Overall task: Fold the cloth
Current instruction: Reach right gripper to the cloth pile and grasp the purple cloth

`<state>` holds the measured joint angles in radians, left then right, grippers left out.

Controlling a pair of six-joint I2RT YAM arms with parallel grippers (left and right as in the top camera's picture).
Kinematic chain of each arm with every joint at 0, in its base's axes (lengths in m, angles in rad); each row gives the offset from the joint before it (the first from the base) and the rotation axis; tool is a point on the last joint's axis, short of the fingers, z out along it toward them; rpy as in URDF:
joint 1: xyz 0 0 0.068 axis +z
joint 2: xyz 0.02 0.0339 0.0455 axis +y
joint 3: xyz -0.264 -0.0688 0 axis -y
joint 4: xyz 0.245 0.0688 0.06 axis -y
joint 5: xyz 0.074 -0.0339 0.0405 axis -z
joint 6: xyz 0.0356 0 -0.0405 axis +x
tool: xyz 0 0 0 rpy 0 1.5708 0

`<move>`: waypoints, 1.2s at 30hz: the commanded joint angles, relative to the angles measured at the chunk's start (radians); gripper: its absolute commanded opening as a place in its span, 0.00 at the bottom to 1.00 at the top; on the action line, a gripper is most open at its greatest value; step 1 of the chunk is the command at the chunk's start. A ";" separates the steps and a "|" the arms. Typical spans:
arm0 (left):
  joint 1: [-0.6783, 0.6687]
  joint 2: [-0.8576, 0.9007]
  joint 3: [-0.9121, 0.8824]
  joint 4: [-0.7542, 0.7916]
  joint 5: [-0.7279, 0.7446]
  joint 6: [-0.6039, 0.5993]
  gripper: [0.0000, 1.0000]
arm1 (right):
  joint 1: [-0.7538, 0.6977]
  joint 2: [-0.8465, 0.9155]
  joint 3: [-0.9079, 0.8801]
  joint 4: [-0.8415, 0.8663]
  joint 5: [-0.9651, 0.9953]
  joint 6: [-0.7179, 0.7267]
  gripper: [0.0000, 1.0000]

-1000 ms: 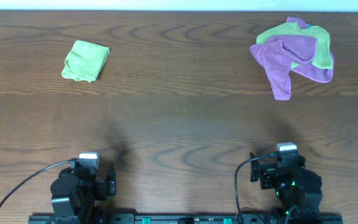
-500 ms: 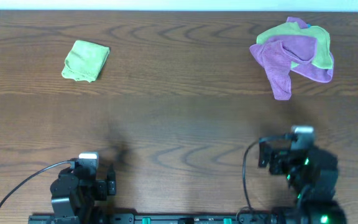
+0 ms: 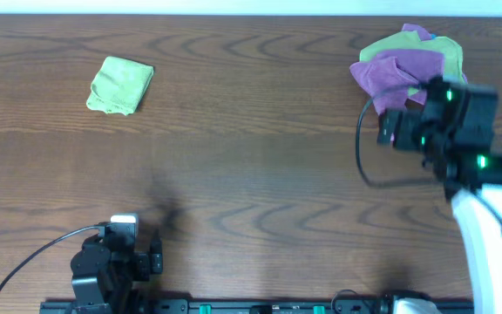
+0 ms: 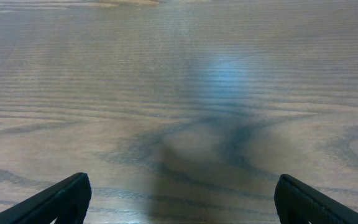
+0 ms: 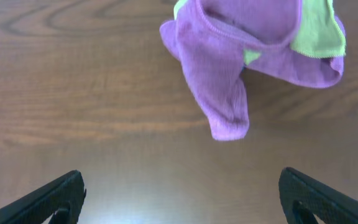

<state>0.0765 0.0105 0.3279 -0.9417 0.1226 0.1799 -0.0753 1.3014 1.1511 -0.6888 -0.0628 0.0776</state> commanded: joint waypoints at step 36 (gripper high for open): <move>0.002 -0.007 -0.015 -0.050 -0.026 0.014 0.95 | -0.071 0.754 0.350 0.328 0.021 -0.146 0.99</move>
<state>0.0765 0.0101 0.3279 -0.9417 0.1226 0.1799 -0.1345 2.0361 1.4849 -0.3740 -0.0483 -0.0418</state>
